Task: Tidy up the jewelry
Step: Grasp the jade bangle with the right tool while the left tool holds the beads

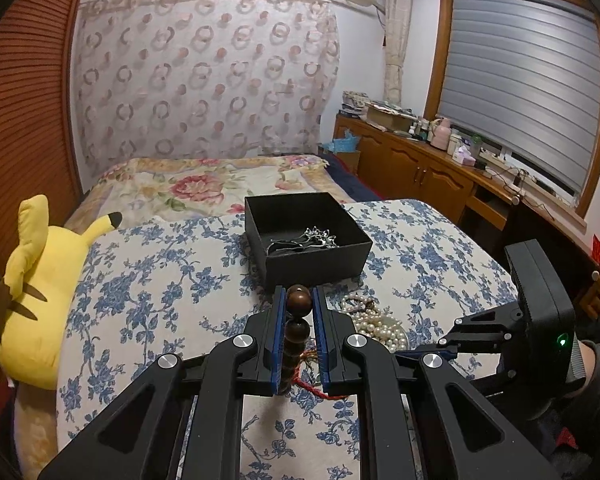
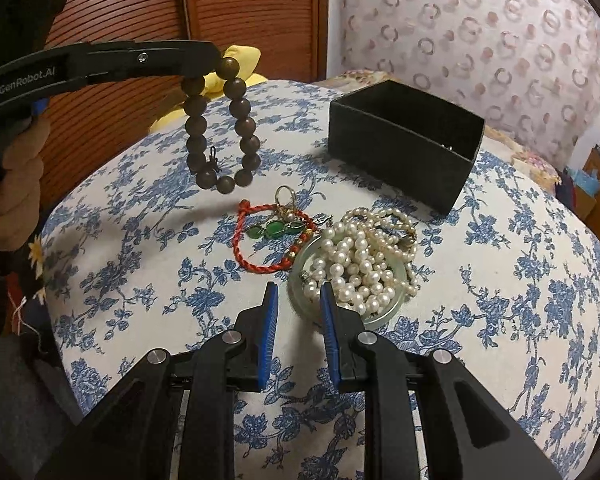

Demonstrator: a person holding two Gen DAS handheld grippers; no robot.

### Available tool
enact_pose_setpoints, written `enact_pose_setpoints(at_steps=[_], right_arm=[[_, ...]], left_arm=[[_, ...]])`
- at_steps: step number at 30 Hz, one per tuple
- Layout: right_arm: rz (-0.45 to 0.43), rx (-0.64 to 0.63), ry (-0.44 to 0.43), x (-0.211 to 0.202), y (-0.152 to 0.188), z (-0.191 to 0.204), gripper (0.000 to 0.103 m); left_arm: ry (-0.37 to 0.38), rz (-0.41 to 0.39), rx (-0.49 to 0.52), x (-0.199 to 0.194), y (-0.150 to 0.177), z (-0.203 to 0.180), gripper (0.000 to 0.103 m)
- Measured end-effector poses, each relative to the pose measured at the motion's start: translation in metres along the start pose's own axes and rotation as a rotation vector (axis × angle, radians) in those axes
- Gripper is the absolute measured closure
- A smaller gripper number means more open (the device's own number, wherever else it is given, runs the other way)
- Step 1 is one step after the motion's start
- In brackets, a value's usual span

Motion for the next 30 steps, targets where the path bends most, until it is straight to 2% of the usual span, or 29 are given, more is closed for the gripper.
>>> enact_pose_setpoints(at_steps=[3, 8, 15, 18, 21, 30], right_arm=[[0.006, -0.016, -0.02, 0.002, -0.002, 0.006, 0.079], [0.018, -0.028, 0.009, 0.01, -0.006, 0.005, 0.082], [0.056, -0.056, 0.019, 0.021, -0.005, 0.0, 0.081], [0.059, -0.086, 0.035, 0.021, -0.005, 0.001, 0.087], [0.045, -0.088, 0.031, 0.02, -0.004, 0.003, 0.095], [-0.086, -0.034, 0.026, -0.011, -0.017, -0.004, 0.095]], left_arm=[[-0.001, 0.0, 0.0, 0.0, 0.001, 0.002, 0.091], [0.0, 0.001, -0.001, 0.0, 0.001, 0.003, 0.091], [-0.003, 0.004, -0.009, 0.003, 0.005, 0.009, 0.091], [-0.002, 0.005, -0.012, 0.004, 0.007, 0.01, 0.091], [-0.004, 0.005, -0.008, 0.003, 0.007, 0.01, 0.091], [-0.003, 0.008, -0.013, 0.005, 0.007, 0.011, 0.091]])
Point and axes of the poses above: each gripper's, at about its wrist camera, not at the fingertips, and x roughly the way its jaws point, z to its left, y to its underside, the point moved 10 cm from there along x, roughly the way its jaws point, and after that the axes turned 13 degrees about -x, right-handed, at the moved point
